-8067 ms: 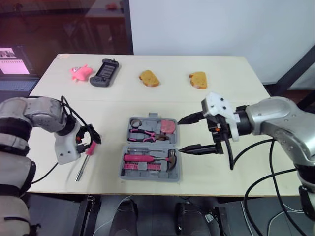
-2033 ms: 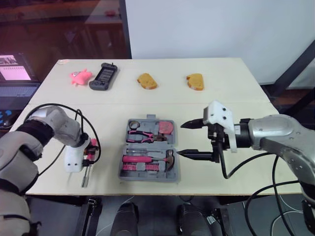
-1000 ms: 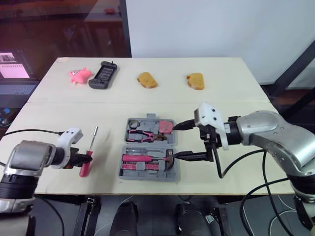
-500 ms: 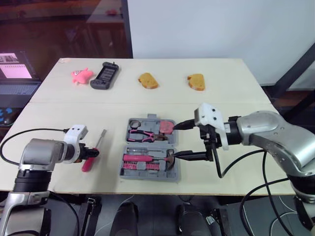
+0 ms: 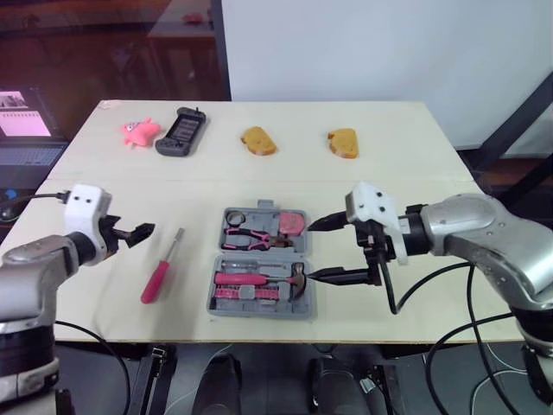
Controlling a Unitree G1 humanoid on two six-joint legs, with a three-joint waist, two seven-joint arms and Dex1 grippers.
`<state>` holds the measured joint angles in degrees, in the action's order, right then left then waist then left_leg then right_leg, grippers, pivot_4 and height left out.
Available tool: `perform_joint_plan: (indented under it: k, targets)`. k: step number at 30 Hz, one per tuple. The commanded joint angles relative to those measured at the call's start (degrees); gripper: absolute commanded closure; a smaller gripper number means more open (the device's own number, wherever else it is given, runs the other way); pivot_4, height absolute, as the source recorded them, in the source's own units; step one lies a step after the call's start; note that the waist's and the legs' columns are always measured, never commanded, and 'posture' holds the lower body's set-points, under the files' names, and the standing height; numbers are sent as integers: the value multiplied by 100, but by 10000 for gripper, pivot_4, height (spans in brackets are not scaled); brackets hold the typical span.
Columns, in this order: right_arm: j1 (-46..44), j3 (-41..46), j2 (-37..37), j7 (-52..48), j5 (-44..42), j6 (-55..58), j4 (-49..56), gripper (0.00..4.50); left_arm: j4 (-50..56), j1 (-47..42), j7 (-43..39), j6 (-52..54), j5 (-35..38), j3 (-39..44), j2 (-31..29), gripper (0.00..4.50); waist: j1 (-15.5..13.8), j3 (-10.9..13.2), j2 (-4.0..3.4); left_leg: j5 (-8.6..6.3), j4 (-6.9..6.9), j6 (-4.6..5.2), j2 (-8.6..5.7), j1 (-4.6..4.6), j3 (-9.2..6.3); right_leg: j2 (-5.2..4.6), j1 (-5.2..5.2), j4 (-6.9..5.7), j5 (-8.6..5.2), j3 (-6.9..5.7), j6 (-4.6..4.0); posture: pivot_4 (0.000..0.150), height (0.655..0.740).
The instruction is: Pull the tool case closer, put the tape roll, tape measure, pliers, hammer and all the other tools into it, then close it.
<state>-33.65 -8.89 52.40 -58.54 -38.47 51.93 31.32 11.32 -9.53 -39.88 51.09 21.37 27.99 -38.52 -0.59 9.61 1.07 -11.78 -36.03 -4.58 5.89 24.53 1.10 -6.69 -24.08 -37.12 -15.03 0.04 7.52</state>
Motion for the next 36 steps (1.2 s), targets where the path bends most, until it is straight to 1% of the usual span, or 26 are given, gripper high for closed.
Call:
perform_joint_plan:
  k: [1, 3, 4, 5, 8, 14, 20, 23, 25, 36]
  targets:
    - [-116, 92, 25, -117, -53, -62, 99, 0, 428, 1066, -321, -901, 157, 491, 193, 429, 46, 0, 0, 0, 0, 0, 0, 0, 0, 0, 0, 1, -1, 0, -1, 1500, 7207]
    - [-133, 86, 15, -137, -51, -52, 95, 0, 529, 1583, -387, -1241, 94, 429, 222, 429, 74, 0, 1, -2, 3, 0, 1, -1, 2, 0, -1, 5, -1, 2, -2, 1500, 7207]
    - [-140, 82, 6, -138, -46, -48, 91, 0, 568, 1692, -375, -1243, 191, 419, 269, 429, 81, 2, 5, -2, 4, 0, 1, -1, 2, 0, -3, 5, -2, 1, -3, 1500, 7207]
    - [-145, 70, -31, -113, -44, -39, 87, 0, 616, 1854, -316, -1353, 135, 278, 347, 429, 49, 4, 11, -2, 4, 0, 1, -1, 1, 0, -4, 3, -3, 0, -6, 1500, 7207]
    - [-158, 40, -113, -43, -40, -2, 93, 0, 665, 1981, -57, -1386, 88, 42, 510, 429, -27, 3, 14, -3, -3, -1, 0, 0, 1, -4, 2, 10, -13, -1, -26, 1500, 7207]
    - [-53, 122, -198, 126, -114, 143, 237, 0, 527, 1664, 466, -1283, -134, -562, 532, 429, -11, 2, 18, -3, 1, -2, 0, 0, 1, -3, 4, 15, -13, -1, -25, 1500, 7207]
    - [22, 231, -208, 339, -222, 293, 384, 0, 125, 1043, 964, -741, -385, -1069, 415, 429, -7, 2, 18, -3, 1, -2, 0, 0, 1, -3, 3, 14, -13, -1, -24, 1500, 7207]
    - [38, 264, -196, 406, -253, 326, 425, 0, 89, 908, 1090, -518, -448, -1232, 375, 8763, -1, 2, 18, -3, 4, -2, 0, 0, 1, -3, 1, 14, -13, -1, -24, 1500, 7207]
    - [56, 297, -175, 441, -276, 344, 445, 0, 127, 824, 1156, -322, -443, -1331, 374, 18761, -6, 2, 18, -3, 4, -2, 0, 0, 1, -2, 1, 14, -13, -1, -24, 1500, 7207]
    - [21, 284, -137, 456, -288, 315, 415, 0, 135, 587, 1551, 131, -544, -1586, 455, 18761, -7, 3, 19, -3, 4, -2, 0, 0, 1, -2, 1, 14, -13, -1, -24, 1500, 7207]
